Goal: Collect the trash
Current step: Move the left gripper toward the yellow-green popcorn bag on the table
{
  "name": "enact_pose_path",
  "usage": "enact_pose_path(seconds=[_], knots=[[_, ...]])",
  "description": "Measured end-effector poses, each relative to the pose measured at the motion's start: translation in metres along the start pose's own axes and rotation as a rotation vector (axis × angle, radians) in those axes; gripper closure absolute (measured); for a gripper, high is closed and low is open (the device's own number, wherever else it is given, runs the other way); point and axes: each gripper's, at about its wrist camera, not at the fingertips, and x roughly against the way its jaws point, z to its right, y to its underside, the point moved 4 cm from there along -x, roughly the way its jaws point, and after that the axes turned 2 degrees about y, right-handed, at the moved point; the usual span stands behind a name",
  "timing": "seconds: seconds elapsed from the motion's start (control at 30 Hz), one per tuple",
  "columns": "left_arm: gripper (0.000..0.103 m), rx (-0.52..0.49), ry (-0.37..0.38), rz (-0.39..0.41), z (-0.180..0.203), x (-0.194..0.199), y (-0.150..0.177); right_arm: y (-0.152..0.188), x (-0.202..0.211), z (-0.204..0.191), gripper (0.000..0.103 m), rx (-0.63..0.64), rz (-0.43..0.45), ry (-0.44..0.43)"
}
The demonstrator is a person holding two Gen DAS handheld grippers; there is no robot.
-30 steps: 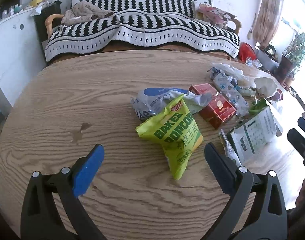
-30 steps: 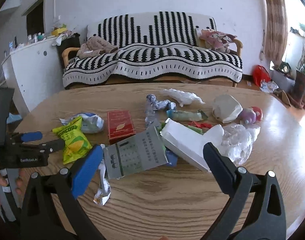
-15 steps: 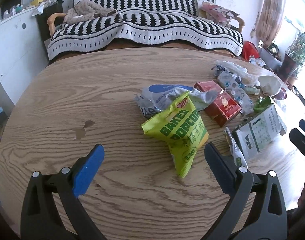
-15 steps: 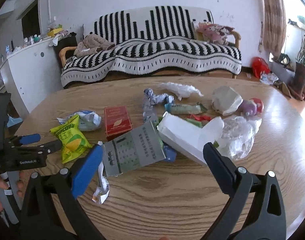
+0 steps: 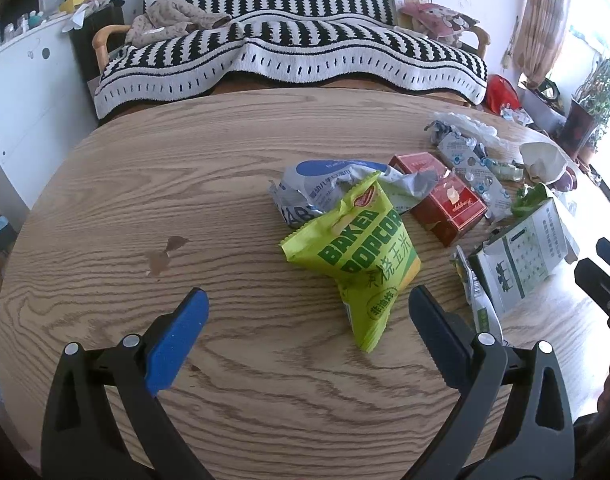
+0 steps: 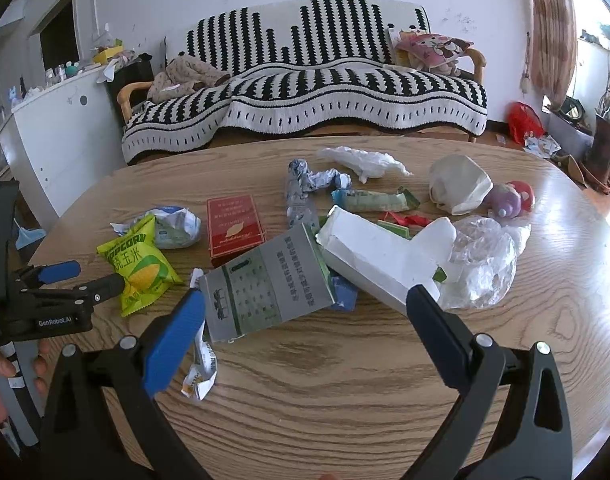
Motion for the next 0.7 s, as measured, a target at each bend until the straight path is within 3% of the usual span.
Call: enact_pose_path(seconds=[0.7], knots=[[0.006,-0.004,-0.002,-0.004,0.0011,-0.0019,0.0017,0.0007,-0.0028,0.0,0.006,-0.002,-0.018,0.003]])
